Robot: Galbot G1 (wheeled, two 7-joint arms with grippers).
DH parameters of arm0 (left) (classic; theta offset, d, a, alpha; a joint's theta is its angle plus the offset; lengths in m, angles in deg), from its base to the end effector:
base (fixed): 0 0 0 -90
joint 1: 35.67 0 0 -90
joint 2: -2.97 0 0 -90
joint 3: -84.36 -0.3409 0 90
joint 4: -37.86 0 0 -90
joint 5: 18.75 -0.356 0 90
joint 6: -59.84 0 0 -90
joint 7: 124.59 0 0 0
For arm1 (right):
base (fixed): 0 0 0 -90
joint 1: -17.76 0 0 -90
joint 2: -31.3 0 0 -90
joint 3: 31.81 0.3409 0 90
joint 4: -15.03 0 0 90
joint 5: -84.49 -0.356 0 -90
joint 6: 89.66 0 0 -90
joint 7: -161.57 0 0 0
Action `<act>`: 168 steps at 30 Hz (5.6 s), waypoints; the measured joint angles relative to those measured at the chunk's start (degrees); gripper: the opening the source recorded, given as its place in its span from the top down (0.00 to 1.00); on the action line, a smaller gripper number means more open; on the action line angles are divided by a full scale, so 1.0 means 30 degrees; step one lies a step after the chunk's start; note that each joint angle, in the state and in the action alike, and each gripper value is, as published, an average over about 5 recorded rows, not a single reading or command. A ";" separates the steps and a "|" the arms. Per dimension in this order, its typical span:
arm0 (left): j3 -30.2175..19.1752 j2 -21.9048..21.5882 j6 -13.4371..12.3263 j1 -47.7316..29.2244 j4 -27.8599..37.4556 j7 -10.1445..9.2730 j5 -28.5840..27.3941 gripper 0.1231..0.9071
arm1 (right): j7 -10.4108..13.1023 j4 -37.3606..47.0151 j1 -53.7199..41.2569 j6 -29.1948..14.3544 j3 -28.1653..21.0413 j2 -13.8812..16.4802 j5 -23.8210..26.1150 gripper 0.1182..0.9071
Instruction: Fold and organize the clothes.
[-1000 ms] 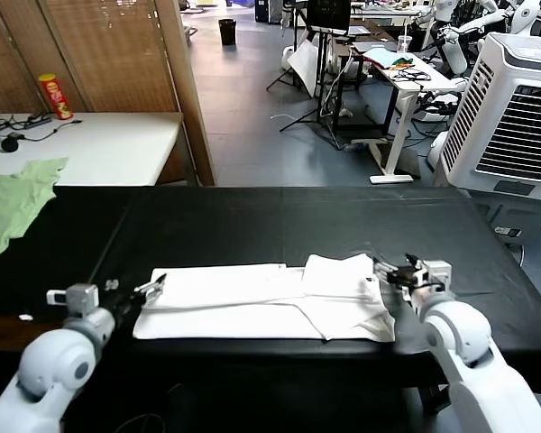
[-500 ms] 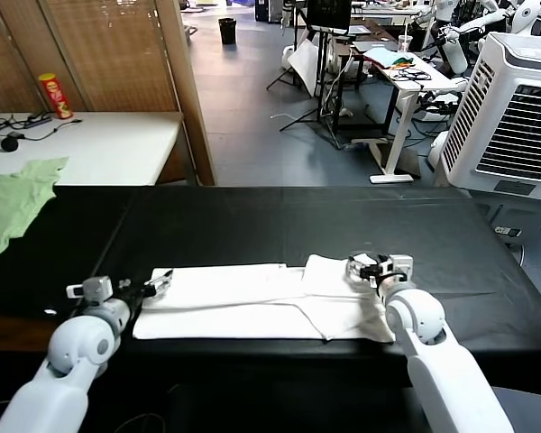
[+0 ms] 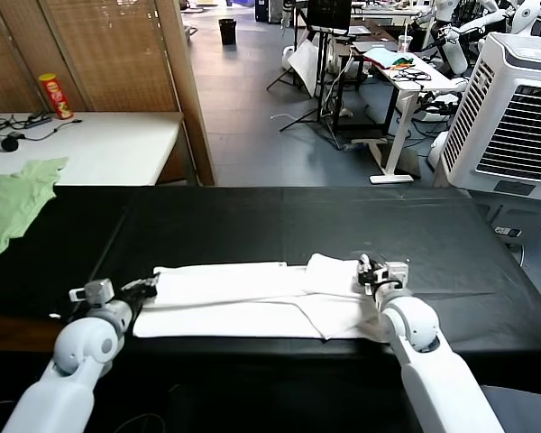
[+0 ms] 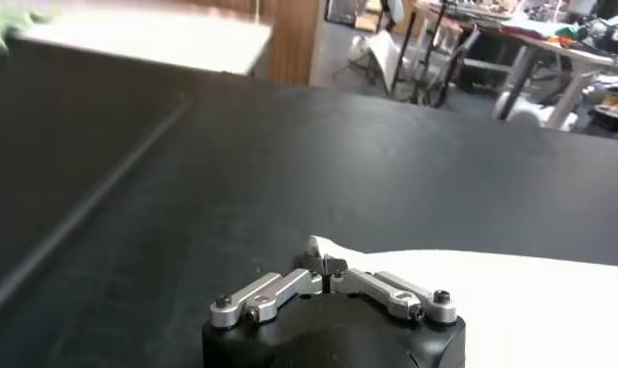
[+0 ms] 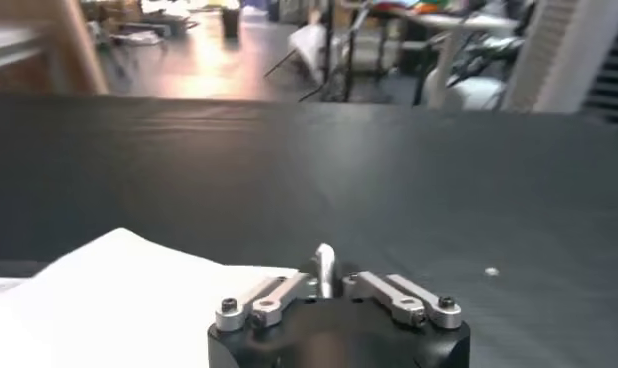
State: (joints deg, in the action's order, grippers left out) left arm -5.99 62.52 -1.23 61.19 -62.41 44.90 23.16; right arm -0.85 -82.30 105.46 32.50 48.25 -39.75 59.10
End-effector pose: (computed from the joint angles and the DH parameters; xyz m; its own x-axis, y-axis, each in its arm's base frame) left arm 0.3191 0.1388 -0.2804 -0.8800 0.0022 0.4749 -0.0615 0.9910 -0.1186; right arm 0.3595 -0.0383 -0.2851 -0.8906 0.0645 0.4501 0.0574 0.9979 -0.0295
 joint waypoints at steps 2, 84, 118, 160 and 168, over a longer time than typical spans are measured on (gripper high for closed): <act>0.0036 -0.0026 0.0014 0.0000 -0.0025 0.0195 -0.0084 0.99 | -0.0346 -0.0115 0.0095 0.0000 0.0123 -0.0006 -0.0056 0.99; 0.1736 -0.1367 -0.1338 0.4596 -0.4187 0.0648 -0.6101 0.96 | -0.1759 -0.5640 0.3848 -0.0652 0.3140 0.0551 0.0505 0.14; -0.7308 0.6550 -0.0706 0.1131 -0.5444 -0.1252 -0.3900 0.96 | -0.1890 -0.5444 0.4340 -0.0757 0.2601 0.0198 0.1721 0.14; -0.0820 0.4518 -0.2559 0.3552 -0.5471 0.0565 -0.5075 0.14 | -0.2737 -0.5230 0.3162 0.1206 -0.4026 0.0112 0.7118 0.14; 0.0203 0.4693 -0.2461 0.3559 -0.4241 0.1062 -0.1062 0.14 | -0.2737 -0.7006 0.4676 -0.0532 -0.2518 0.0064 0.4902 0.14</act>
State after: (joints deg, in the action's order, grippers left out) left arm -5.38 76.60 -8.61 71.86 -75.13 48.09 19.98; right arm -9.06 -103.32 119.49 30.90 40.70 -39.56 73.81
